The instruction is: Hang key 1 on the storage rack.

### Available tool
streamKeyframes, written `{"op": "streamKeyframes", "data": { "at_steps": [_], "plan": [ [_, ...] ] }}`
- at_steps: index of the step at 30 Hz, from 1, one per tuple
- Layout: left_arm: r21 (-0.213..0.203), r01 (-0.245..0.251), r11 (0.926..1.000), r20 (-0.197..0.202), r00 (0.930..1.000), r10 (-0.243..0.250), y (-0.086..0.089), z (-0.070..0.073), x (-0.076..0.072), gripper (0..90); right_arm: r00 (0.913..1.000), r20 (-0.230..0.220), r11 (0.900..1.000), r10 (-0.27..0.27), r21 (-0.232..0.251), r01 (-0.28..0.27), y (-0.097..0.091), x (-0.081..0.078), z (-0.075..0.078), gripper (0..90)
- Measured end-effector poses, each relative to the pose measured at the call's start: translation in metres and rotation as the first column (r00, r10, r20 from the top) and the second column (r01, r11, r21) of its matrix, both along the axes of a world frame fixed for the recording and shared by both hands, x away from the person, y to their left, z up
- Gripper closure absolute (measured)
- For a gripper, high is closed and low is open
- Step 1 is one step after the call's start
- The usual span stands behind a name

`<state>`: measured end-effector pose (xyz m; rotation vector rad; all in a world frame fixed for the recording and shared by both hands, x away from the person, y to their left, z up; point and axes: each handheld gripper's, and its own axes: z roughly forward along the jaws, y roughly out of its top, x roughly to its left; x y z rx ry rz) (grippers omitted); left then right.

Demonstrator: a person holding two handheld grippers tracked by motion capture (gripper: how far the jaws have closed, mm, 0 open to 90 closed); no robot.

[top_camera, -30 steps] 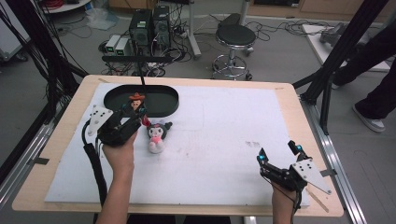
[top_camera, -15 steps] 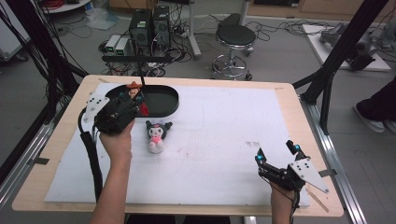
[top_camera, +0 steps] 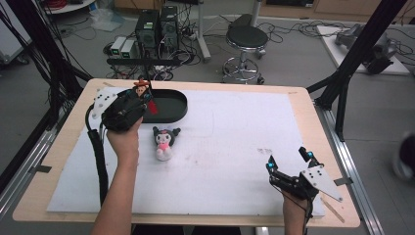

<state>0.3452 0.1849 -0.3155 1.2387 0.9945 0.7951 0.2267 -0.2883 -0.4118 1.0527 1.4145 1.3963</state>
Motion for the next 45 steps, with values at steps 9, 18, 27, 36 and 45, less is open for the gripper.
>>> {"op": "streamKeyframes", "data": {
  "at_steps": [9,18,27,36,45],
  "plan": [
    [0.022,-0.017,0.9996,0.001,0.9999,0.017,0.005,0.011,0.019,56.5,1.0,-0.006,0.9999,0.007,-0.01,-0.007,0.003,0.001,0.0,0.8],
    [0.023,-0.01,0.9997,-0.01,0.9999,0.01,0.005,0.01,0.036,56.5,0.9998,-0.013,0.9994,0.015,-0.03,-0.015,0.006,0.003,-0.001,0.8],
    [0.035,-0.02,0.9992,-0.036,0.9991,0.021,0.008,0.003,0.056,56.5,0.9996,-0.016,0.9989,0.022,-0.04,-0.023,0.01,0.005,-0.002,0.8],
    [0.025,-0.016,0.9996,-0.032,0.9993,0.017,0.007,0.004,0.074,56.5,0.9999,-0.008,0.9991,0.014,-0.04,-0.014,0.009,0.004,-0.002,0.8],
    [0.022,-0.019,0.9996,-0.046,0.9987,0.02,0.009,-0.001,0.09,56.5,0.9999,-0.002,0.9987,0.017,-0.048,-0.017,0.01,0.005,-0.002,0.8]
  ]
}}
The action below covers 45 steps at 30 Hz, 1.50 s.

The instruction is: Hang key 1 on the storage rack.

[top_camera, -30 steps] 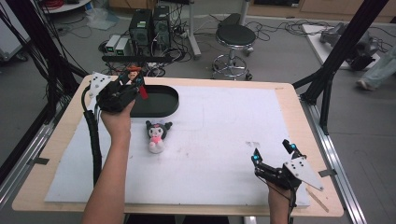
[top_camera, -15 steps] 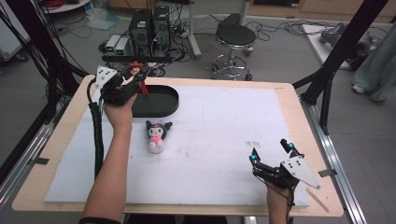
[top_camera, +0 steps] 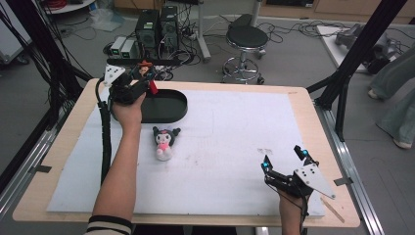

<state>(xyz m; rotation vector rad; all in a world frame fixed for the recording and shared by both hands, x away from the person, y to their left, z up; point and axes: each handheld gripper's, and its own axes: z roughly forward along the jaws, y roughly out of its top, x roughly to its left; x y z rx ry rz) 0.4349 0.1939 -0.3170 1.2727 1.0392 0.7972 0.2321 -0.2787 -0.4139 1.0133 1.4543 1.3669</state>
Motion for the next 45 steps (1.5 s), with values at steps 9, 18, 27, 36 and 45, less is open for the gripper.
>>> {"op": "streamKeyframes", "data": {
  "at_steps": [9,18,27,36,45],
  "plan": [
    [-0.009,0.002,1.0,-0.008,1.0,-0.002,0.001,-0.007,0.01,56.6,1.0,-0.007,1.0,0.006,-0.001,-0.006,0.002,0.001,-0.001,0.8],
    [-0.006,-0.005,1.0,0.003,1.0,0.005,0.001,-0.013,0.017,56.6,1.0,-0.006,1.0,0.0,-0.003,0.0,0.002,0.001,-0.001,0.8],
    [-0.006,-0.013,0.9999,-0.001,0.9999,0.013,0.002,-0.017,0.022,56.6,0.9999,-0.006,0.9999,0.01,-0.012,-0.01,0.006,0.003,-0.001,0.8],
    [-0.015,-0.021,0.9997,-0.008,0.9997,0.021,0.001,-0.02,0.025,56.6,0.9999,-0.006,0.9997,0.012,-0.021,-0.012,0.007,0.003,-0.001,0.7],
    [-0.022,-0.035,0.9991,-0.002,0.9994,0.035,0.002,-0.021,0.027,56.6,0.9999,-0.006,0.9995,0.013,-0.027,-0.014,0.008,0.003,-0.001,0.8]
  ]
}}
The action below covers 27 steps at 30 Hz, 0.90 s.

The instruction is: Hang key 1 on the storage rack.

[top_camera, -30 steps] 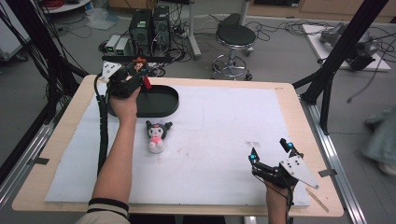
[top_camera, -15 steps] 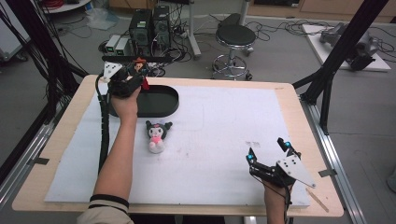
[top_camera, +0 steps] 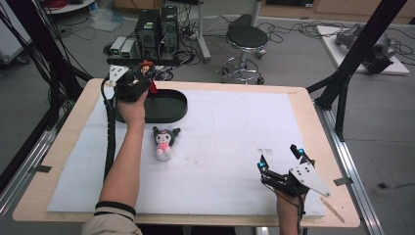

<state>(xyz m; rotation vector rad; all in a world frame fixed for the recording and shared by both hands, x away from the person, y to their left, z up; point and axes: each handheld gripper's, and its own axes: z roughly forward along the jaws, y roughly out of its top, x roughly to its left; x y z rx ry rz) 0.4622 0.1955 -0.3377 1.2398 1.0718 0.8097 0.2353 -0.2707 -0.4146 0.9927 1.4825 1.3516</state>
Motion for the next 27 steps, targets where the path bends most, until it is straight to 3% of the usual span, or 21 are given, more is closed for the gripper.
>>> {"op": "streamKeyframes", "data": {
  "at_steps": [2,5,7,11,18,27],
  "plan": [
    [0.01,0.001,1.0,0.0,1.0,-0.001,-0.001,0.001,0.0,56.6,1.0,-0.003,1.0,0.001,0.003,-0.001,0.0,0.0,0.0,0.8],
    [0.072,0.003,0.9974,-0.006,1.0,-0.003,-0.009,0.009,0.002,56.6,1.0,-0.004,1.0,0.003,-0.002,-0.003,0.002,0.0,0.0,0.8],
    [0.08,-0.002,0.9968,0.009,1.0,0.001,-0.012,0.014,0.001,56.6,1.0,-0.002,1.0,0.001,-0.008,-0.001,0.003,0.0,0.0,0.8],
    [0.099,-0.015,0.995,-0.019,0.9997,0.017,-0.014,0.013,0.005,56.6,1.0,0.002,0.9998,-0.001,-0.019,0.001,0.002,0.0,0.0,0.8],
    [0.081,-0.039,0.9959,-0.017,0.999,0.041,-0.01,0.012,0.007,56.5,1.0,0.001,0.9999,-0.002,-0.011,0.002,0.0,0.0,0.0,0.7],
    [0.059,-0.035,0.9977,-0.025,0.999,0.036,-0.002,0.011,0.01,56.5,1.0,-0.007,0.9997,0.006,-0.024,-0.006,0.005,0.001,-0.001,0.7]
  ]
}}
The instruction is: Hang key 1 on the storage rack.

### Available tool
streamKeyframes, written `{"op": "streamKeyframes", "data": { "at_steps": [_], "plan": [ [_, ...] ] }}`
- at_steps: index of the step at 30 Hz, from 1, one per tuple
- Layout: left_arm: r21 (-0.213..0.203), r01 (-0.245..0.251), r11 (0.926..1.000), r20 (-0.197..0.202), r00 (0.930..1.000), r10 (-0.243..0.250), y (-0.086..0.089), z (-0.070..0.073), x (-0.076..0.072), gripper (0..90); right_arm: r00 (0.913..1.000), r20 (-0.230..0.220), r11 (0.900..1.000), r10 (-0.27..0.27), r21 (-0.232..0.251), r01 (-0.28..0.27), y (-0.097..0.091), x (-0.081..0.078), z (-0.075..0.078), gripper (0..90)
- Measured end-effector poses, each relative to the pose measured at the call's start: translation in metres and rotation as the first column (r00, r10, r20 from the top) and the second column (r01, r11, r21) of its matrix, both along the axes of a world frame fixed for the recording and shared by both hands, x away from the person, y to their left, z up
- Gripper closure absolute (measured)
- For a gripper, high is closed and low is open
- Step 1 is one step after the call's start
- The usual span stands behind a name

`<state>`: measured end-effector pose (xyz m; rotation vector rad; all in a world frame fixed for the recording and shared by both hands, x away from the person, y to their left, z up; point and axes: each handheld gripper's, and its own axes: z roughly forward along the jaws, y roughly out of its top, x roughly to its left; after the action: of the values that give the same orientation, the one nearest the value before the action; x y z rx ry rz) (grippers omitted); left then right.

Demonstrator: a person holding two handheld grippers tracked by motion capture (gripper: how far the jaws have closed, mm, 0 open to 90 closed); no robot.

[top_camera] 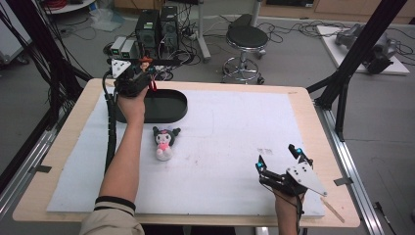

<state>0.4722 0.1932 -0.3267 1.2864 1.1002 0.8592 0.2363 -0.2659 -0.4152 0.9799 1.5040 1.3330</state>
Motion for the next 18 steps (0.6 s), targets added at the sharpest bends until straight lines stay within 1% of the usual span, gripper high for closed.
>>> {"op": "streamKeyframes", "data": {
  "at_steps": [2,6,11,13,14,15,18],
  "plan": [
    [0.004,0.001,1.0,-0.001,1.0,-0.001,0.0,0.0,0.001,56.5,1.0,0.004,0.9999,0.002,-0.01,-0.002,0.0,0.001,0.0,0.8],
    [0.006,-0.001,1.0,-0.002,1.0,0.001,0.0,0.001,0.005,56.5,1.0,-0.003,1.0,0.001,-0.006,-0.001,0.001,0.0,0.0,0.8],
    [0.017,-0.007,0.9998,-0.005,1.0,0.007,0.001,0.004,0.01,56.4,1.0,0.003,0.9999,-0.002,-0.012,0.002,0.0,0.0,0.0,0.8],
    [0.006,-0.01,0.9999,0.0,0.9999,0.01,0.002,0.003,0.012,56.4,1.0,0.003,0.9999,-0.002,-0.012,0.002,0.0,0.001,0.0,0.8],
    [0.009,-0.013,0.9999,-0.003,0.9999,0.013,0.002,0.002,0.012,56.4,1.0,0.003,0.9999,-0.001,-0.012,0.001,0.0,0.001,0.0,0.8],
    [0.004,-0.014,0.9999,-0.004,0.9999,0.015,0.003,0.001,0.013,56.4,1.0,-0.005,1.0,0.0,-0.009,0.0,0.001,0.0,0.0,0.8],
    [-0.004,-0.017,0.9998,-0.006,0.9998,0.017,0.004,0.0,0.014,56.0,1.0,-0.007,0.9999,-0.002,-0.011,0.001,0.002,0.001,-0.001,0.8]
  ]
}}
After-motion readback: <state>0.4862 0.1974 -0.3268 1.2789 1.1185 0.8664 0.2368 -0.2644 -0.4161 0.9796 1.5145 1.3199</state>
